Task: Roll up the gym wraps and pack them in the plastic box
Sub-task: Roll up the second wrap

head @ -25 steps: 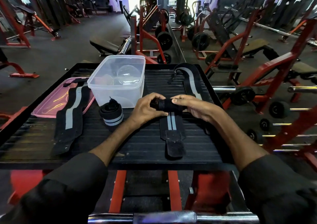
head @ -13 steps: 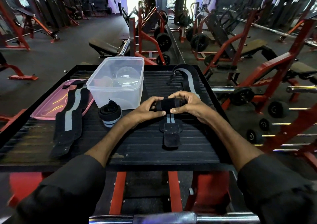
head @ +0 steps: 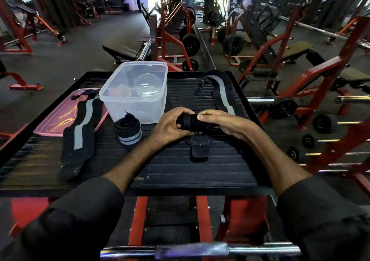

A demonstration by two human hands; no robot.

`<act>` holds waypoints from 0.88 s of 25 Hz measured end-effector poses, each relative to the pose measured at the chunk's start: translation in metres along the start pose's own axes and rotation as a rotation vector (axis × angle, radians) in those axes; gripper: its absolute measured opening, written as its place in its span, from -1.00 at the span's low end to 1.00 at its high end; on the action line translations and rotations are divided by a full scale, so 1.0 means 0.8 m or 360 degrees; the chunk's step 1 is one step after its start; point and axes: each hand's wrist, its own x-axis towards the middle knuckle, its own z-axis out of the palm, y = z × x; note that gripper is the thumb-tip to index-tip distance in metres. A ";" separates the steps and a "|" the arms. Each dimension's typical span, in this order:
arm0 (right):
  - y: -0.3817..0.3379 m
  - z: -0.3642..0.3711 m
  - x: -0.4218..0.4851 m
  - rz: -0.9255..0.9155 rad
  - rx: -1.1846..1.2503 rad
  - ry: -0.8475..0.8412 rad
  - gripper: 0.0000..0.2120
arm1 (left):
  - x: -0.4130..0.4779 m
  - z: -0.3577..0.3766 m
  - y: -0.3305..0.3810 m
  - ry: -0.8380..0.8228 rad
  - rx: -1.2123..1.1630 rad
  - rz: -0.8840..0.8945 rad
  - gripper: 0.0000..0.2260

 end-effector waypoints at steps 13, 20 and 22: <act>-0.007 0.004 -0.008 -0.0457 -0.0155 0.0246 -0.58 | 0.007 -0.018 0.002 -0.0421 -0.0386 -0.0459 -0.55; -0.007 -0.012 -0.012 -0.0097 0.0089 -0.0033 -0.71 | -0.002 -0.017 0.008 -0.0306 0.0018 -0.0180 -0.50; -0.008 -0.014 -0.015 -0.0084 -0.0096 -0.0114 -0.72 | 0.001 -0.021 0.009 -0.0377 -0.0003 -0.0245 -0.49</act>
